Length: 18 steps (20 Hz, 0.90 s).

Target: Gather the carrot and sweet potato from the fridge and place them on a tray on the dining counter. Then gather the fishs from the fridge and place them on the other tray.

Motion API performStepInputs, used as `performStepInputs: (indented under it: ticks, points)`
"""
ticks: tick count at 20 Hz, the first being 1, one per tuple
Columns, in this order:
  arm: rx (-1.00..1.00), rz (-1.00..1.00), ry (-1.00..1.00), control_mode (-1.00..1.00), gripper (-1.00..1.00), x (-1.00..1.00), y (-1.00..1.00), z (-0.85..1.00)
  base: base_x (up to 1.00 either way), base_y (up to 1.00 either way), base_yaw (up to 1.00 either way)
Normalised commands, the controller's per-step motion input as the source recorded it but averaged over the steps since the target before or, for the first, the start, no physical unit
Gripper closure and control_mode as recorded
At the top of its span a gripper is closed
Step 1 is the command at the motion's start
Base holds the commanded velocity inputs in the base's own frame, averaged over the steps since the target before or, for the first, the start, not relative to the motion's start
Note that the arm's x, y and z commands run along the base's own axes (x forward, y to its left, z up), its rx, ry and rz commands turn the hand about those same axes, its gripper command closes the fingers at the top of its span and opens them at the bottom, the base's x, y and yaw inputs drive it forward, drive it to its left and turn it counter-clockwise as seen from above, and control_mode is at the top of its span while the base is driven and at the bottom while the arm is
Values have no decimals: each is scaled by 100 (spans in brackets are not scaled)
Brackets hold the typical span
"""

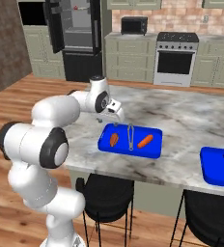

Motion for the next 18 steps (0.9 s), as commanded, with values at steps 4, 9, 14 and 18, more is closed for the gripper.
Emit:
performStepInputs:
  ticks: [4,9,14,18]
  points:
    - [0,0,-15,-100,-100,-81,8,33,0,0,0]
    - [-1,2,-11,-100,-100,-72,15,30,0,0,0]
    - [-1,2,-25,-100,-100,-73,8,11,0,0,0]
    - [-5,3,-39,-100,-100,-45,28,6,0,0,0]
